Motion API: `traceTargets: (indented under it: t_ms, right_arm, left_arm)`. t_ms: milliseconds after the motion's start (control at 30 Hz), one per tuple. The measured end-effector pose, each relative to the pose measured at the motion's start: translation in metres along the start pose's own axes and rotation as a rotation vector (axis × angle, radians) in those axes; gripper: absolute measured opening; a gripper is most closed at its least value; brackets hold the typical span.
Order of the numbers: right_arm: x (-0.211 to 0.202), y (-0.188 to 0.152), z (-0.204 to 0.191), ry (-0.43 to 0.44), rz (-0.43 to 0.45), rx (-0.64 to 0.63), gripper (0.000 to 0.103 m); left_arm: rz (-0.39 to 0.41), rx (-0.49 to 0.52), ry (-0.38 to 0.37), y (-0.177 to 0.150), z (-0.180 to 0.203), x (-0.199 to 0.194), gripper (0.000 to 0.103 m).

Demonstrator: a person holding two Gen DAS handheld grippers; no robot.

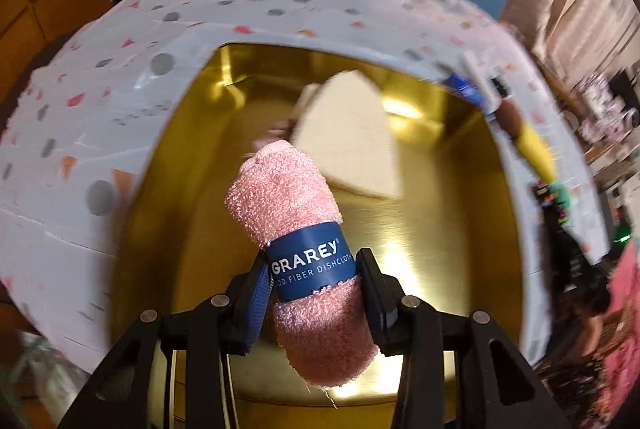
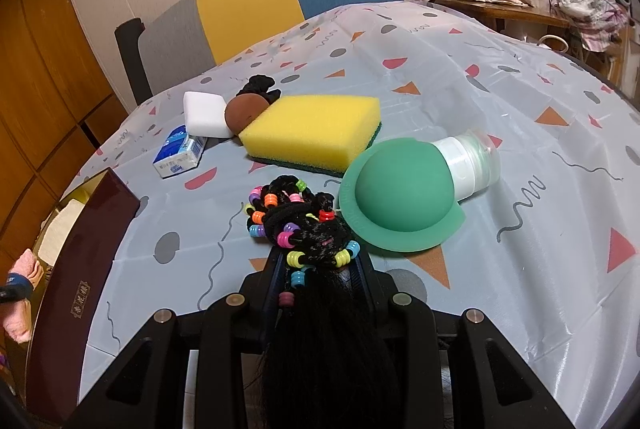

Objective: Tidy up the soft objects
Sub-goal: 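Lift the pink roll with the left tool and lower it over the gold tray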

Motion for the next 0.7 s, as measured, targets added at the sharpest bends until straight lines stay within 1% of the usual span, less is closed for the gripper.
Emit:
traceTargets:
  t_ms: [100,133,200,233,300,333,367,433,467,500,533,600,633,700]
  right_arm:
    - [0.0,0.0,-0.002,-0.01,-0.003,-0.008,0.033]
    - [0.0,0.0,-0.002,-0.014,-0.004,-0.012,0.033]
    - [0.001,0.0,-0.004,-0.023,-0.006,-0.02,0.033]
    - [0.001,0.001,-0.004,-0.027,-0.007,-0.024,0.033]
    - [0.001,0.001,-0.005,-0.036,-0.01,-0.031,0.033]
    - [0.002,0.001,-0.006,-0.039,-0.011,-0.034,0.033]
    - [0.002,0.001,-0.007,-0.045,-0.013,-0.039,0.033]
    - [0.002,0.001,-0.008,-0.055,-0.016,-0.048,0.033]
    - [0.002,0.001,-0.009,-0.062,-0.019,-0.054,0.033]
    - [0.003,0.001,-0.01,-0.073,-0.023,-0.063,0.033]
    - [0.003,0.002,-0.011,-0.081,-0.027,-0.07,0.033]
    - [0.004,0.003,-0.016,-0.111,-0.039,-0.094,0.033]
    - [0.005,0.003,-0.018,-0.127,-0.046,-0.109,0.033]
    - [0.005,0.005,-0.024,-0.158,-0.062,-0.137,0.033]
  left_arm:
    - [-0.034,0.026,0.071,0.003,-0.013,0.011,0.043]
    - [-0.034,0.035,0.109,0.003,-0.016,0.014,0.043]
    - [-0.001,0.044,0.181,0.003,-0.02,0.013,0.044]
    - [0.027,0.034,0.2,0.003,-0.023,0.01,0.046]
    - [0.077,-0.001,0.162,0.003,-0.027,0.0,0.047]
    - [0.104,-0.026,0.116,0.003,-0.029,-0.007,0.048]
    - [0.117,-0.039,0.1,0.004,-0.03,-0.01,0.048]
    - [0.168,-0.084,0.08,0.005,-0.035,-0.02,0.048]
    - [0.2,-0.124,0.083,0.004,-0.039,-0.025,0.048]
    - [0.214,-0.154,0.081,0.005,-0.042,-0.028,0.049]
    - [0.225,-0.191,0.063,0.002,-0.045,-0.03,0.049]
    - [0.223,-0.228,0.007,-0.005,-0.046,-0.029,0.049]
    - [0.213,-0.226,-0.023,-0.01,-0.042,-0.026,0.049]
    - [0.204,-0.206,-0.04,-0.018,-0.035,-0.025,0.049]
Point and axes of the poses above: each gripper's, at about its wrist camera, not at the fingertips, and x roughly the way its jaws point, z to its right, y to its top, the point moved 2 cm from there along x, roughly the way its jaws point, and after that the axes turned 4 degrees about -x, right-handed, at the moved point
